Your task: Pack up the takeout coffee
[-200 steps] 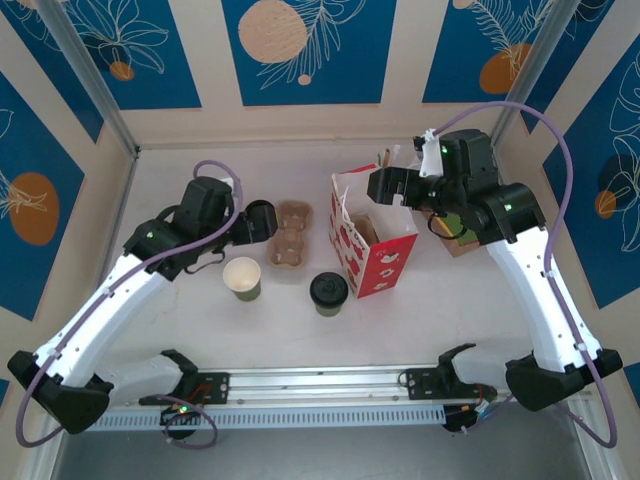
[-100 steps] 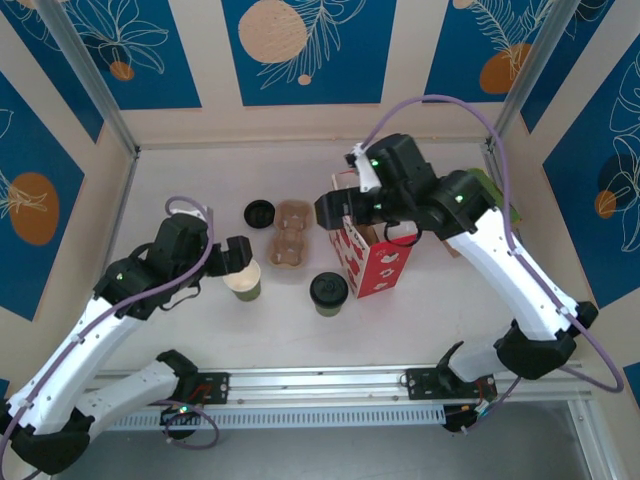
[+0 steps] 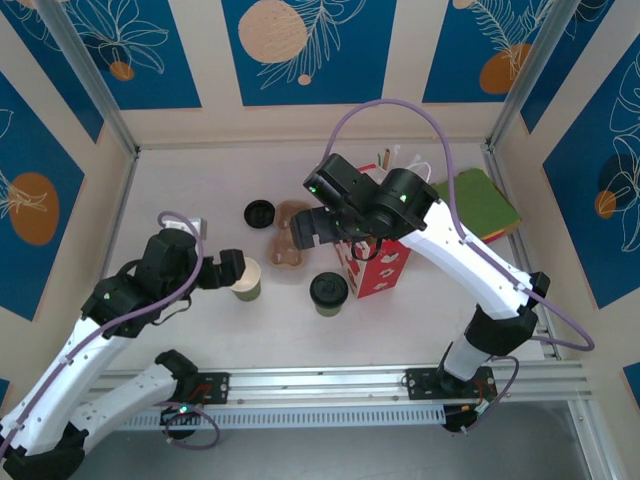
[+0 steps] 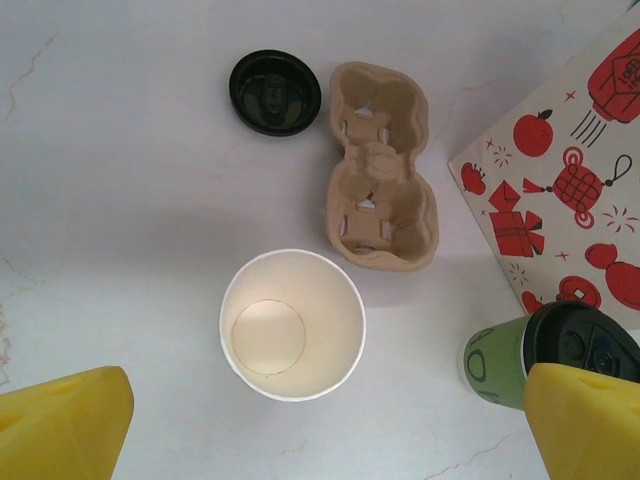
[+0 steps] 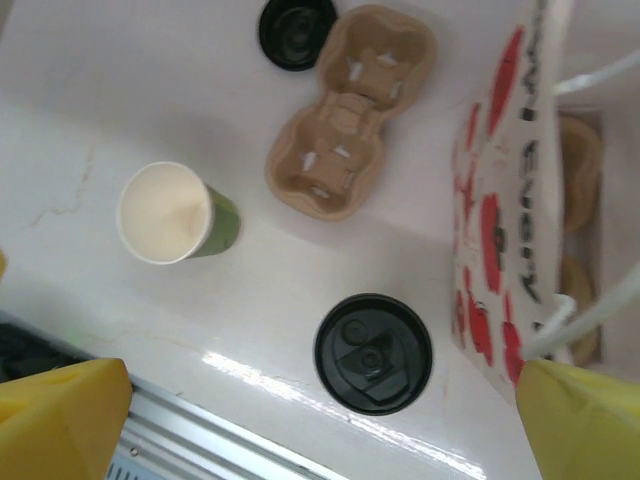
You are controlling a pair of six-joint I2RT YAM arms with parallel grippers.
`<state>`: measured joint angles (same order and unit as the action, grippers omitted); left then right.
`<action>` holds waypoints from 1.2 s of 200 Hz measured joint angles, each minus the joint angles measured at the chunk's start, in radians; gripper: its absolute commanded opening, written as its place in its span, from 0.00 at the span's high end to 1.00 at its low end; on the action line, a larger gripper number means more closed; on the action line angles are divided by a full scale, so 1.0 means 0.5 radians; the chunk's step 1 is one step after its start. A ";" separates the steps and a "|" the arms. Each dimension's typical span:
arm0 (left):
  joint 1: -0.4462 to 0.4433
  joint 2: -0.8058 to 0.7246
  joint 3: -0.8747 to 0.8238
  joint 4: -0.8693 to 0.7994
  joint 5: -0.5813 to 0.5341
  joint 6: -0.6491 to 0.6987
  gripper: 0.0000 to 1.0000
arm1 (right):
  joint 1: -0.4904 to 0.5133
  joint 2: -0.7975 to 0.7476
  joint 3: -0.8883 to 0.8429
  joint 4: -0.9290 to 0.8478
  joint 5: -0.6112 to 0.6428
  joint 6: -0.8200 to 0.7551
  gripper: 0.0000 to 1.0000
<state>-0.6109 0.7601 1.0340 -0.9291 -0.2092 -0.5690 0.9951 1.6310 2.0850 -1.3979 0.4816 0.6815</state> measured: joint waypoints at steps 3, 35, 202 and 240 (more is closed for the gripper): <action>0.000 0.000 0.000 -0.002 0.002 0.000 0.00 | -0.002 0.001 0.005 -0.014 0.013 0.008 0.01; 0.000 -0.005 0.000 -0.008 0.005 -0.002 0.00 | -0.015 -0.003 0.015 -0.127 0.105 0.069 0.01; -0.001 -0.111 -0.196 -0.121 -0.016 -0.285 0.00 | 0.465 -0.169 -0.601 -0.180 -0.093 0.130 0.00; -0.001 -0.211 -0.238 -0.154 0.050 -0.318 0.00 | 0.430 0.002 -0.626 -0.023 -0.225 0.121 0.14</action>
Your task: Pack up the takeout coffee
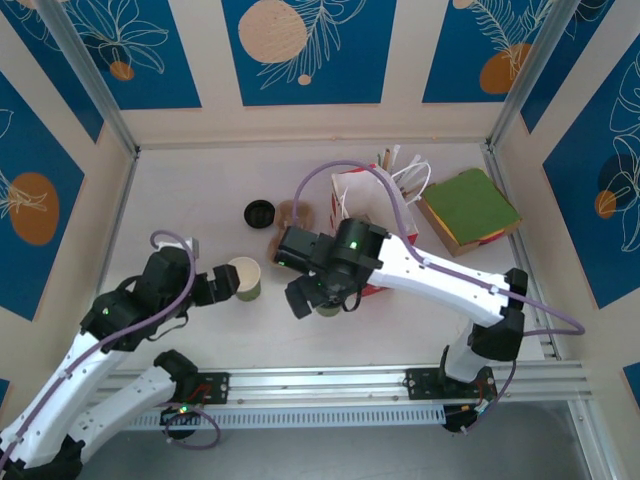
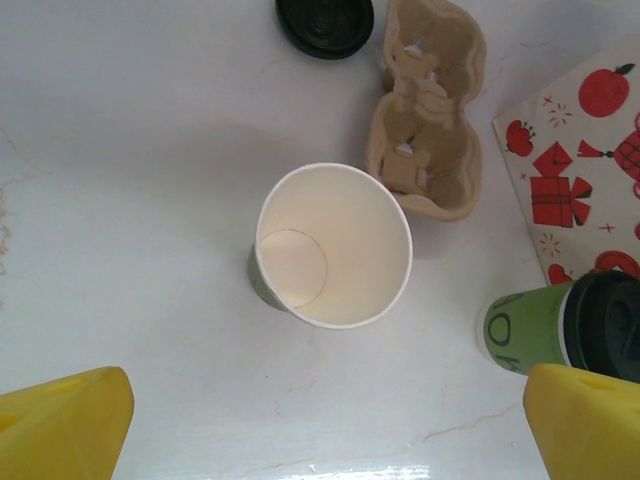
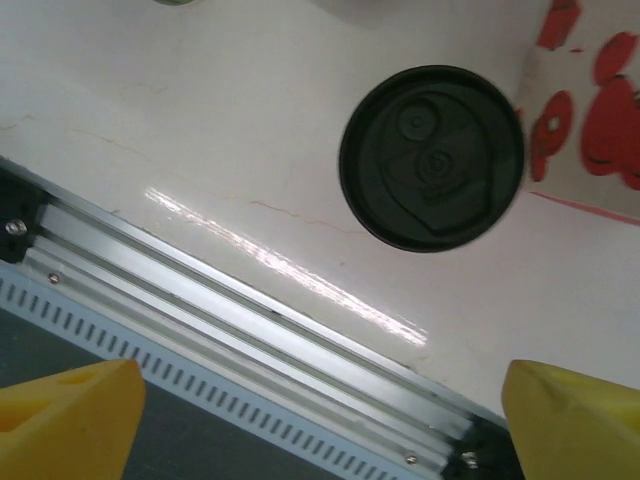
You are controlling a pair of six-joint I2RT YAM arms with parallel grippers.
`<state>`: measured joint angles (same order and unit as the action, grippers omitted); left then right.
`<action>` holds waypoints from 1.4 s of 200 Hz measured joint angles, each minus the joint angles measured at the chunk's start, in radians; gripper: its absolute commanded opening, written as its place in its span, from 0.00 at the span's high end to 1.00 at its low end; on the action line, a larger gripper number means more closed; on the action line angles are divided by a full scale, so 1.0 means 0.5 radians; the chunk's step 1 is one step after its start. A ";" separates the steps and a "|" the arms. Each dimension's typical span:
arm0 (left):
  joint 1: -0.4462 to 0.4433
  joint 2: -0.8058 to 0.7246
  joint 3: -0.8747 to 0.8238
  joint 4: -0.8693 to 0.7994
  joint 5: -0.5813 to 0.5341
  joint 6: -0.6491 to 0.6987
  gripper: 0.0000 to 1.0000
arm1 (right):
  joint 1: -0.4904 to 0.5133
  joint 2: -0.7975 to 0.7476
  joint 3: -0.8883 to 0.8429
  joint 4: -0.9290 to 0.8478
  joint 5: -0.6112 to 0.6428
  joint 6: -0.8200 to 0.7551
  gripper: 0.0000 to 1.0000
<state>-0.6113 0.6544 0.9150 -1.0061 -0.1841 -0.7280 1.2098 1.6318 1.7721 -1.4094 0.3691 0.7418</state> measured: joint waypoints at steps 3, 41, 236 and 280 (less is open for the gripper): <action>0.000 -0.005 -0.005 -0.001 0.007 0.000 0.00 | -0.007 0.010 -0.008 0.015 -0.015 -0.003 0.15; -0.001 -0.024 -0.053 -0.003 0.078 -0.001 0.00 | -0.171 0.066 -0.156 0.150 -0.169 -0.046 0.21; -0.002 -0.082 -0.135 0.112 0.301 0.005 0.00 | -0.497 0.219 -0.420 0.360 -0.276 -0.227 0.12; -0.002 -0.082 -0.136 0.114 0.302 0.007 0.00 | -0.497 0.244 -0.420 0.359 -0.267 -0.241 0.12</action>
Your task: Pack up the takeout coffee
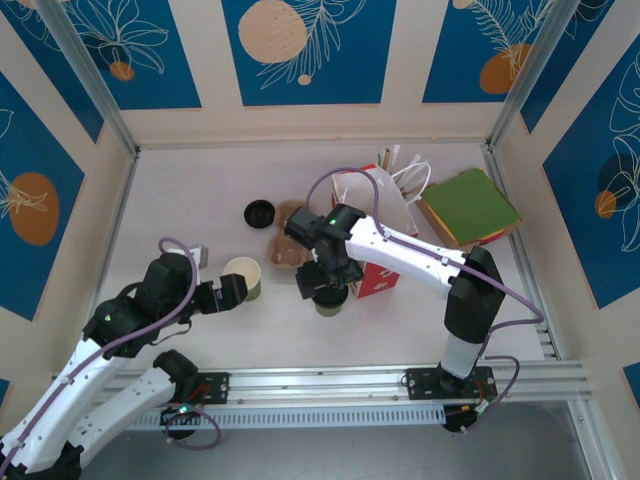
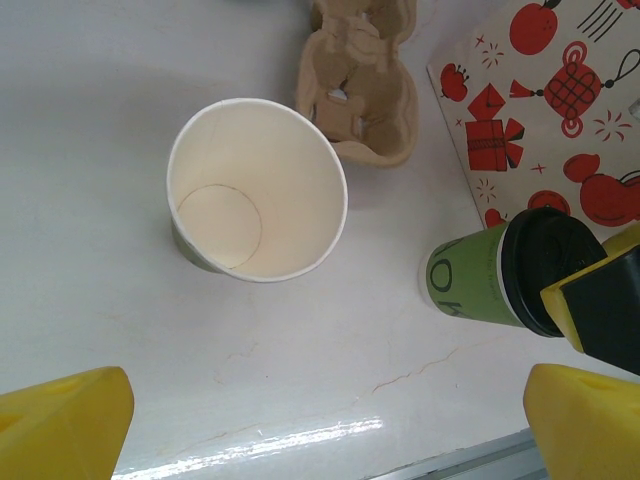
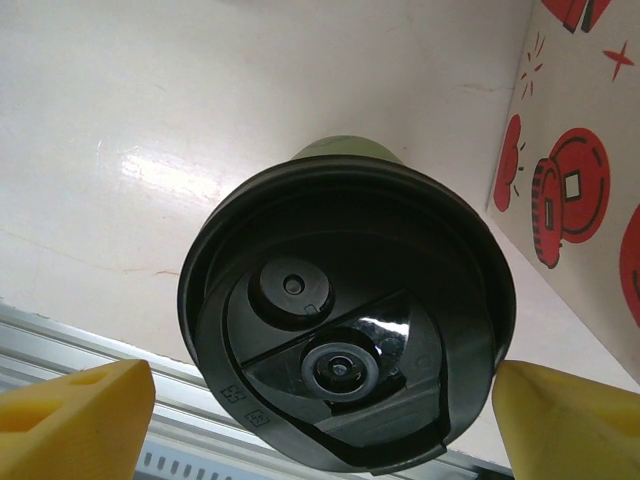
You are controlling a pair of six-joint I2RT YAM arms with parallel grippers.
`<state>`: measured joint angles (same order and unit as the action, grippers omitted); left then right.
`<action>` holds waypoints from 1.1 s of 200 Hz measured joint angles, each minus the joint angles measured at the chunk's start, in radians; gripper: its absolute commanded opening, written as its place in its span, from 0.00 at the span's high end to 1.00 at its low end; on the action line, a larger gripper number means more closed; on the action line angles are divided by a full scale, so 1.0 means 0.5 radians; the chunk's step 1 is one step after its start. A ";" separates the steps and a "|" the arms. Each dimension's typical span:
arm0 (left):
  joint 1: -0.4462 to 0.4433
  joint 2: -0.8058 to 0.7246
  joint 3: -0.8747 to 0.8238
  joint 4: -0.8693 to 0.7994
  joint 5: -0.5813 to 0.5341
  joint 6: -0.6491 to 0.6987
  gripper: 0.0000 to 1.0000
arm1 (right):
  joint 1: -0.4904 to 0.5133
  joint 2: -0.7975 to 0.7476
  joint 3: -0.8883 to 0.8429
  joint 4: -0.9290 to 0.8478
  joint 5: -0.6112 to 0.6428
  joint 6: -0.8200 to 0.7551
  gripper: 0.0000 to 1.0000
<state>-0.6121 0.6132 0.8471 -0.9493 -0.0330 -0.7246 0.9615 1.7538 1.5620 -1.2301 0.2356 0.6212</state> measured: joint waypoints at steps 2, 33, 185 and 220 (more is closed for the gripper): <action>0.000 0.000 0.000 0.000 0.000 0.000 0.00 | 0.000 0.000 0.000 0.000 0.000 0.000 0.12; 0.000 0.000 -0.001 0.010 0.000 0.001 0.00 | 0.000 0.011 0.000 -0.002 0.011 -0.008 0.12; 0.000 0.006 -0.013 0.046 -0.001 0.001 0.00 | -0.002 0.039 -0.005 -0.008 0.037 -0.037 0.14; 0.000 0.006 -0.018 0.053 -0.001 0.008 0.00 | -0.002 0.039 -0.021 -0.008 0.037 -0.036 0.14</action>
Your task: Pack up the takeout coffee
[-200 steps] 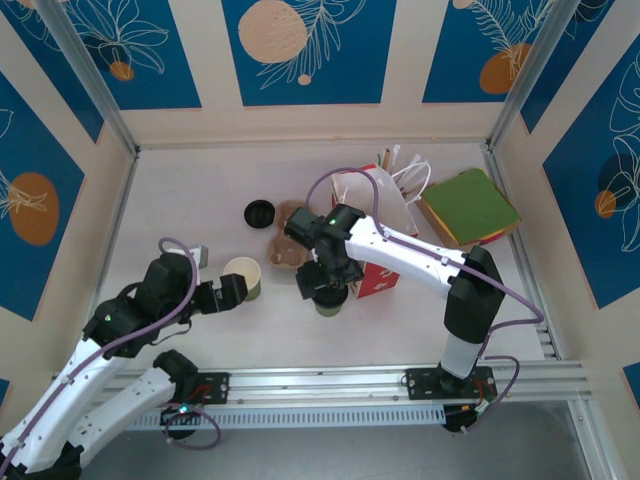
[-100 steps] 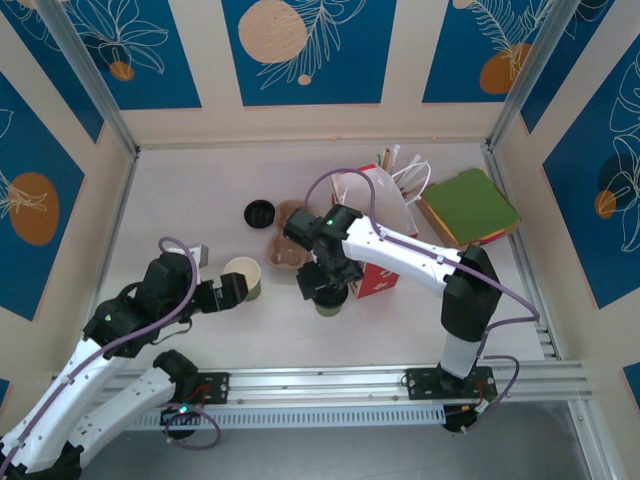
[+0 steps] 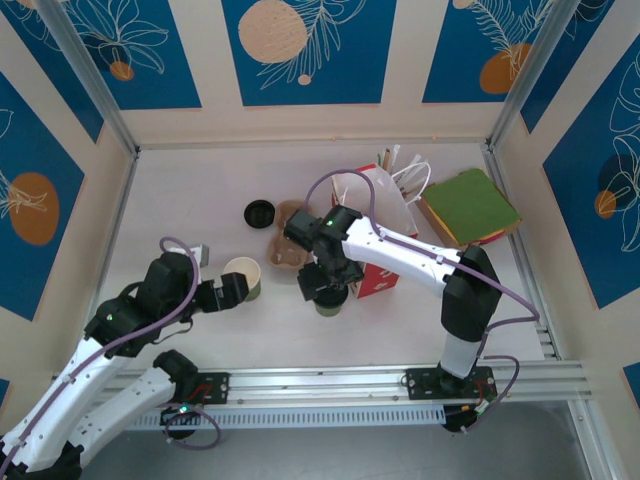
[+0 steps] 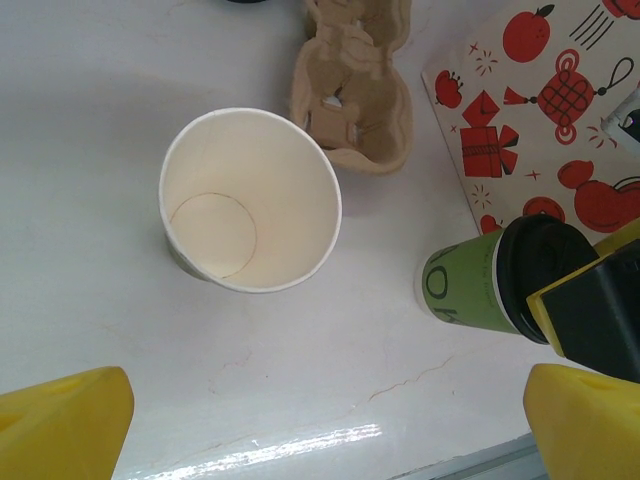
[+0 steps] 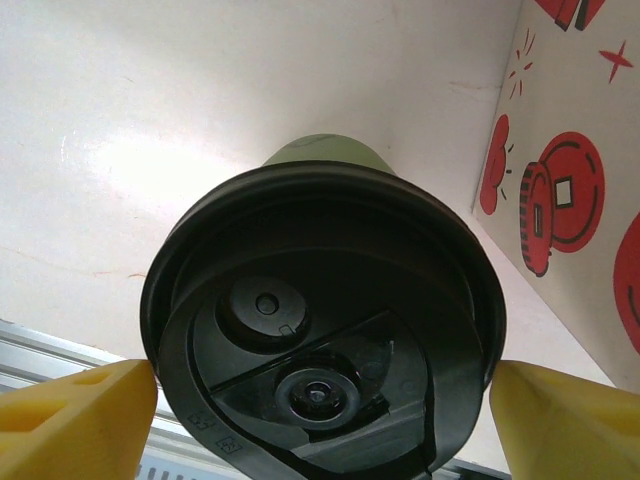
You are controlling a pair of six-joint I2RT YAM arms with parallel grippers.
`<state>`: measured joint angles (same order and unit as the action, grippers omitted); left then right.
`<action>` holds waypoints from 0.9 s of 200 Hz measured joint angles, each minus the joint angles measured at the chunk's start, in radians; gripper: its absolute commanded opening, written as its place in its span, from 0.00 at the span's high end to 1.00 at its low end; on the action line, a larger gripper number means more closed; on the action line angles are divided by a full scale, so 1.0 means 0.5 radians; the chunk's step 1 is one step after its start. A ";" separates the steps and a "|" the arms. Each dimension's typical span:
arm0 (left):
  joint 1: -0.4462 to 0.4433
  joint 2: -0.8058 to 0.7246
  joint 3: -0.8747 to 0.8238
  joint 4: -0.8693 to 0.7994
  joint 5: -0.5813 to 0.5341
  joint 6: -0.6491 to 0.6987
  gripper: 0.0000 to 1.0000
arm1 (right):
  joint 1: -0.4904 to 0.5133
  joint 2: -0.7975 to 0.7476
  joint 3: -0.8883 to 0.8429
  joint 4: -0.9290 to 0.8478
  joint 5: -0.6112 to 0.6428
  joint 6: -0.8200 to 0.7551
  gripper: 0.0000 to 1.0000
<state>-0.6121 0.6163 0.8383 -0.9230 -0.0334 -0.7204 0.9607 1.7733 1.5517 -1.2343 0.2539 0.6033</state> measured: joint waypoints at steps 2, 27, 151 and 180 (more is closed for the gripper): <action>0.000 0.000 0.000 0.000 0.000 0.002 0.00 | 0.000 0.000 -0.001 0.001 0.000 0.000 0.14; 0.000 0.014 0.000 0.005 0.001 0.030 0.00 | 0.000 0.000 -0.006 0.000 0.000 0.000 0.14; 0.000 0.043 0.000 0.007 0.001 0.045 0.00 | 0.000 0.000 -0.016 0.001 0.000 0.000 0.14; 0.000 0.043 0.000 0.007 0.001 0.045 0.00 | 0.000 0.000 -0.023 0.002 0.000 0.000 0.14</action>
<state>-0.6121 0.6380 0.8383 -0.9195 -0.0330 -0.6979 0.9607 1.7733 1.5402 -1.2335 0.2539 0.6033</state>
